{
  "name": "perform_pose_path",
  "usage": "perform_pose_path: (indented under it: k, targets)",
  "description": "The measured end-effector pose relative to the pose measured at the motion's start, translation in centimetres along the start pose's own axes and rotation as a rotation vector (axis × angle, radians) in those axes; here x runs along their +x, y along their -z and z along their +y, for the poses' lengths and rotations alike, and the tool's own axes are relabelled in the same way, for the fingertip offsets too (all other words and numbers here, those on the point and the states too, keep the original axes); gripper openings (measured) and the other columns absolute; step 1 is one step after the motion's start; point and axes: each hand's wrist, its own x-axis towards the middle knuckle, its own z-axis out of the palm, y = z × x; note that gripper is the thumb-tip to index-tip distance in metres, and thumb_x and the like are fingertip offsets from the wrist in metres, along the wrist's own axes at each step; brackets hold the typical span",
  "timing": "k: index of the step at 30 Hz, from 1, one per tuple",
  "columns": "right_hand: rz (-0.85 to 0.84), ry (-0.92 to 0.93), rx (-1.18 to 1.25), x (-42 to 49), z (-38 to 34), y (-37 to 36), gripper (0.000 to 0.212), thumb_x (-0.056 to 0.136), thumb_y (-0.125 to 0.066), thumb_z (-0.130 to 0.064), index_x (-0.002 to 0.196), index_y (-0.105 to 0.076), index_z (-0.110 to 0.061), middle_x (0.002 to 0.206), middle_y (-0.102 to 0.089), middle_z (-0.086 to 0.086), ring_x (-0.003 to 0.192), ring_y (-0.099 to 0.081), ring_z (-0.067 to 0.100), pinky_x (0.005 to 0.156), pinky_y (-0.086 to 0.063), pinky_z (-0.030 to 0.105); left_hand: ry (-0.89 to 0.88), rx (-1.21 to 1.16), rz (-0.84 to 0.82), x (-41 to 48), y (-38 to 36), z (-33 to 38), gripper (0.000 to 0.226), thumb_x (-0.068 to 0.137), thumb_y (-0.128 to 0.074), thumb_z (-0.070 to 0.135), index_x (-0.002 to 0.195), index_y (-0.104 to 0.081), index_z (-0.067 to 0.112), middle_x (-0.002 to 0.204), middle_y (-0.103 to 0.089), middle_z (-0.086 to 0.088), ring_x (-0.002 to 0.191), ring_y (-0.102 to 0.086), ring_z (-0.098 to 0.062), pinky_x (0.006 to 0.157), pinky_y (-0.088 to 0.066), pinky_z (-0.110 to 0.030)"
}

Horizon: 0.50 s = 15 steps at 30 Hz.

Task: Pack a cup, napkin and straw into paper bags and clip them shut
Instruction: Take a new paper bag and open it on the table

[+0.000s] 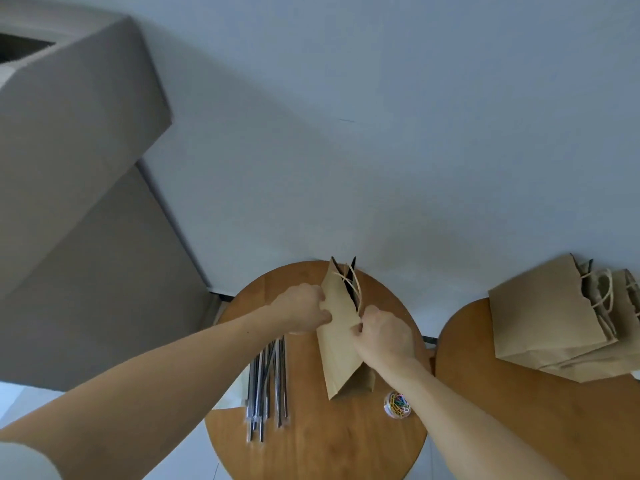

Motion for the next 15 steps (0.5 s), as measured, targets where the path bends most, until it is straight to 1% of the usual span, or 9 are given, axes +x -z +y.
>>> perform_pose_path:
  k: [2, 4, 6, 9, 11, 13, 15]
  targets:
    - [-0.03, -0.034, 0.007, -1.0, -1.3, -1.4, 0.02, 0.092, -0.048, -0.033, 0.094, -0.056, -0.015, 0.078, -0.062, -0.001, 0.07, -0.063, 0.02, 0.054, -0.048, 0.029, -0.006, -0.002, -0.028, -0.7, -0.5, -1.5, 0.056, 0.091, -0.057, 0.044, 0.141, -0.049, 0.017, 0.137, -0.056, -0.004, 0.119, -0.056, -0.024, 0.097, -0.05, -0.041]
    - [-0.074, -0.065, 0.053, -2.0, -2.0, -2.5, 0.023, 0.09, -0.047, -0.035, 0.094, -0.056, -0.015, 0.079, -0.063, -0.001, 0.07, -0.063, 0.02, 0.059, -0.053, 0.032, -0.025, 0.006, -0.066, -1.2, -1.4, -2.6, 0.057, 0.091, -0.057, 0.046, 0.14, -0.05, 0.017, 0.135, -0.057, -0.004, 0.117, -0.057, -0.024, 0.096, -0.051, -0.041]
    - [-0.13, -0.073, 0.108, -3.0, -2.0, -3.2, 0.032, 0.088, -0.047, -0.048, 0.092, -0.056, -0.017, 0.076, -0.063, -0.004, 0.07, -0.063, 0.018, 0.06, -0.053, 0.033, -0.034, 0.002, -0.096, -1.6, -2.4, -3.2, 0.059, 0.09, -0.058, 0.045, 0.141, -0.048, 0.017, 0.136, -0.057, -0.005, 0.118, -0.056, -0.024, 0.098, -0.05, -0.041]
    - [-0.176, -0.079, 0.151, -3.9, -1.0, -3.7, 0.051, 0.081, -0.045, -0.073, 0.091, -0.056, -0.024, 0.073, -0.061, -0.01, 0.067, -0.061, 0.011, 0.055, -0.048, 0.029, -0.023, 0.003, -0.113, -2.0, -3.8, -3.2, 0.063, 0.088, -0.061, 0.043, 0.144, -0.044, 0.018, 0.138, -0.055, -0.006, 0.118, -0.056, -0.024, 0.097, -0.051, -0.039]
    - [-0.203, -0.083, 0.233, -4.0, -0.1, -3.7, 0.057, 0.078, -0.044, -0.08, 0.095, -0.055, -0.027, 0.077, -0.061, -0.011, 0.069, -0.06, 0.007, 0.053, -0.043, 0.025, -0.029, 0.011, -0.103, -2.0, -4.3, -2.8, 0.07, 0.086, -0.063, 0.044, 0.146, -0.038, 0.018, 0.138, -0.054, -0.006, 0.117, -0.056, -0.024, 0.093, -0.052, -0.037]
    - [-0.213, -0.09, 0.313, -4.0, 0.7, -3.5, 0.057, 0.079, -0.045, -0.079, 0.103, -0.054, -0.028, 0.088, -0.063, -0.012, 0.077, -0.061, 0.006, 0.055, -0.041, 0.022, -0.032, 0.021, -0.099, -2.0, -4.5, -2.4, 0.076, 0.082, -0.065, 0.049, 0.146, -0.036, 0.018, 0.137, -0.054, -0.005, 0.115, -0.057, -0.023, 0.088, -0.052, -0.035]
    - [-0.208, -0.092, 0.385, -3.8, 1.2, -3.4, 0.052, 0.087, -0.048, -0.072, 0.113, -0.055, -0.027, 0.095, -0.063, -0.014, 0.083, -0.06, 0.007, 0.059, -0.039, 0.018, -0.011, 0.022, -0.119, -2.0, -4.7, -2.1, 0.081, 0.077, -0.065, 0.054, 0.143, -0.036, 0.018, 0.133, -0.056, -0.004, 0.113, -0.058, -0.023, 0.085, -0.052, -0.035]
